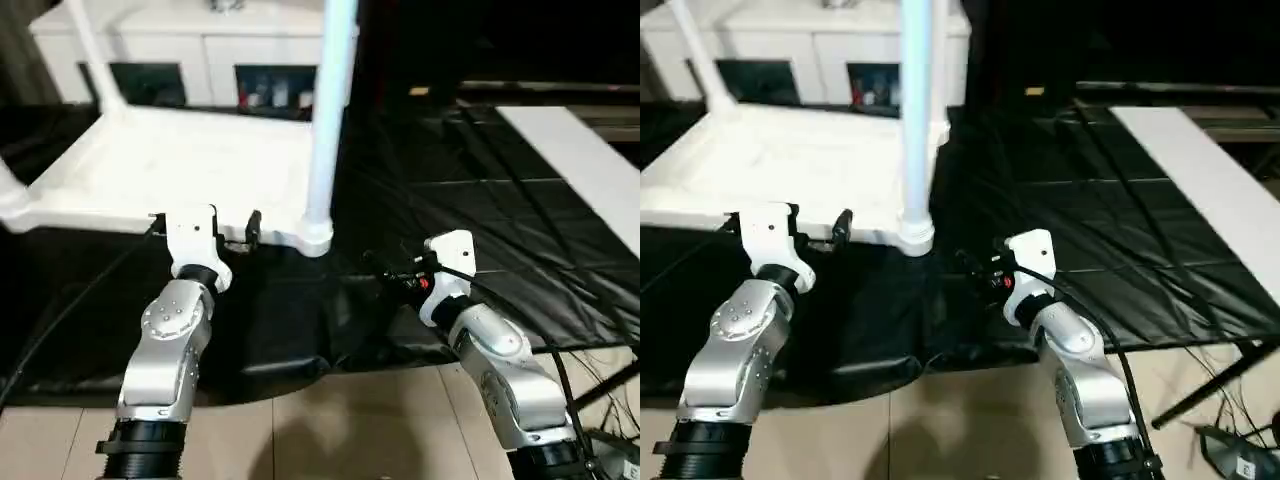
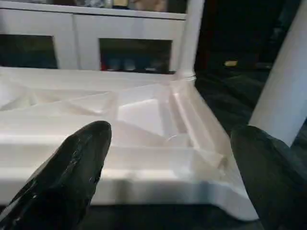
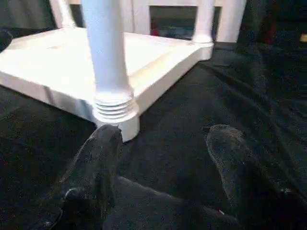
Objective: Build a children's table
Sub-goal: Rotate table base
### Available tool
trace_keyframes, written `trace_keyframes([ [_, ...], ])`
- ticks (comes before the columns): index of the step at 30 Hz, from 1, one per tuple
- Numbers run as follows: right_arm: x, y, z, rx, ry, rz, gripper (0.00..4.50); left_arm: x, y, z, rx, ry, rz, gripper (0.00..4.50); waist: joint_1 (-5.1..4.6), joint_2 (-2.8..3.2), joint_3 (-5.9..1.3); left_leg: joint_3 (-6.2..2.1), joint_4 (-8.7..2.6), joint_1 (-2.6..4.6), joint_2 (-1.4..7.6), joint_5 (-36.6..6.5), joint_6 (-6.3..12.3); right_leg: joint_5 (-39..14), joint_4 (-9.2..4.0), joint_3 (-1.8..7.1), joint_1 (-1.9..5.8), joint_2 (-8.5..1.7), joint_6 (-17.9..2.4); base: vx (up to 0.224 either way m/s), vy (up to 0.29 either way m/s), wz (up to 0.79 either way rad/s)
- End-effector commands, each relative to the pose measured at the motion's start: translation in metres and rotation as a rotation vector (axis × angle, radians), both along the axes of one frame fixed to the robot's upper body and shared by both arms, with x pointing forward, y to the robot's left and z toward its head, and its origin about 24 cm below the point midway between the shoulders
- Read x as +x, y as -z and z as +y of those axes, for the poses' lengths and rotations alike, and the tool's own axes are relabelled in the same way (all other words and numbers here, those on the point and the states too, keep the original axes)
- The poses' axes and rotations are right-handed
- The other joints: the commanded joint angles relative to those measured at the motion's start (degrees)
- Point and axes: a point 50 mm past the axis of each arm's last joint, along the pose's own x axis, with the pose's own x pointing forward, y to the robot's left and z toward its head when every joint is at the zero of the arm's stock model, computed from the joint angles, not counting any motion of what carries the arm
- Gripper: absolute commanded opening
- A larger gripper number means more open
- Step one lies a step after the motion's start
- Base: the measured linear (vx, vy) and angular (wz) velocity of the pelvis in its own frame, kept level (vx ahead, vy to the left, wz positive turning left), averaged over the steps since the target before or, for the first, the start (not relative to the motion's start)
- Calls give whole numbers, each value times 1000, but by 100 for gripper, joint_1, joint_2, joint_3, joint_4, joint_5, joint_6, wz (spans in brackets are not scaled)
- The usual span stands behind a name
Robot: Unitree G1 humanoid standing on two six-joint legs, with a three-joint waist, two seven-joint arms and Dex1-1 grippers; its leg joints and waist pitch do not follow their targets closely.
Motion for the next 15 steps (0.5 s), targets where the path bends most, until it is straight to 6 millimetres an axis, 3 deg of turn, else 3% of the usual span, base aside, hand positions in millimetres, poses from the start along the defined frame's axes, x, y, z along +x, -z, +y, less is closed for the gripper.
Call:
trace_keyframes([
  [1,0,1,-3,-32,9,0,317,0,-4,-3,-7,20,-15,446,-74,32,-291,-1,-532,54,-1,-3042,441,-3857,-555,86,199,-300,-525,60,12,-17],
  [2,0,1,-2,-40,2,0,317,0,-4,-3,-8,20,-16,446,-42,32,-330,36,-538,-20,-31,-2632,496,-3671,-533,167,285,-327,-723,57,5,-8],
  [3,0,1,-2,-40,2,0,317,0,-4,-3,-8,20,-16,446,-40,13,-348,57,-542,-50,-41,-2415,535,-3536,-515,205,325,-327,-832,76,1,-3],
  [4,0,3,-2,-63,-7,5,317,0,-4,-3,-8,18,-17,446,-28,2,-391,93,-539,-101,-63,-1939,633,-3140,-467,260,407,-314,-1093,76,1,-3],
  [5,0,3,-2,-63,-7,5,317,0,-4,-3,-8,18,-17,446,-24,21,-426,122,-529,-94,-74,-1553,736,-2650,-414,275,442,-290,-1364,100,-4,3],
  [6,0,3,-2,-76,-7,8,317,0,-4,-2,-10,13,-18,446,49,-58,-429,41,-462,-453,-197,-1170,1090,-2448,-434,189,693,-373,-1352,108,-8,22],
  [7,1,4,-3,-85,-6,8,317,0,-4,-1,-10,9,-18,446,99,18,-500,-28,-277,-655,-309,-472,1731,-2408,-517,66,873,-572,-1174,108,-8,22],
  [8,1,4,-3,-87,-5,7,317,0,-4,-1,-10,8,-17,446,90,66,-527,-94,-177,-667,-338,113,2123,-2231,-521,-63,857,-550,-1162,122,-3,53],
  [9,1,4,-2,-93,-9,5,317,0,-4,-1,-9,7,-17,446,47,98,-517,-164,-175,-566,-340,523,2360,-1908,-502,-229,811,-425,-1229,136,-2,72],
  [10,1,4,-2,-94,-10,5,317,0,-4,-1,-9,6,-17,446,44,116,-511,-223,-187,-505,-338,731,2492,-1712,-474,-309,808,-354,-1219,136,-2,72],
  [11,1,4,-1,-76,-21,12,317,0,-3,-1,-8,3,-16,446,25,137,-499,-352,-192,-296,-367,1082,2796,-1324,-396,-401,732,-180,-1209,163,12,80],
  [12,0,5,0,-52,-33,19,317,0,-3,0,-9,-1,-16,446,-125,284,-536,-470,-287,422,21,1143,2653,-1333,-97,-335,237,-32,-1234,267,-52,52],
  [13,-1,5,1,-46,-41,21,317,0,-3,0,-10,-3,-17,446,-233,226,-394,-770,-394,647,341,843,2754,-1439,231,-291,-108,6,-1144,267,-52,52],
  [14,-2,5,2,-52,-48,21,317,-1,-3,0,-10,-3,-17,446,-207,107,-402,-1029,-444,895,670,991,3259,-1055,780,17,-588,-218,-376,268,-103,12],
  [15,-2,5,2,-56,-49,20,317,-1,-3,0,-10,-3,-17,446,-174,58,-397,-969,-414,900,620,996,3310,-900,777,139,-678,-306,-296,192,-61,6],
])
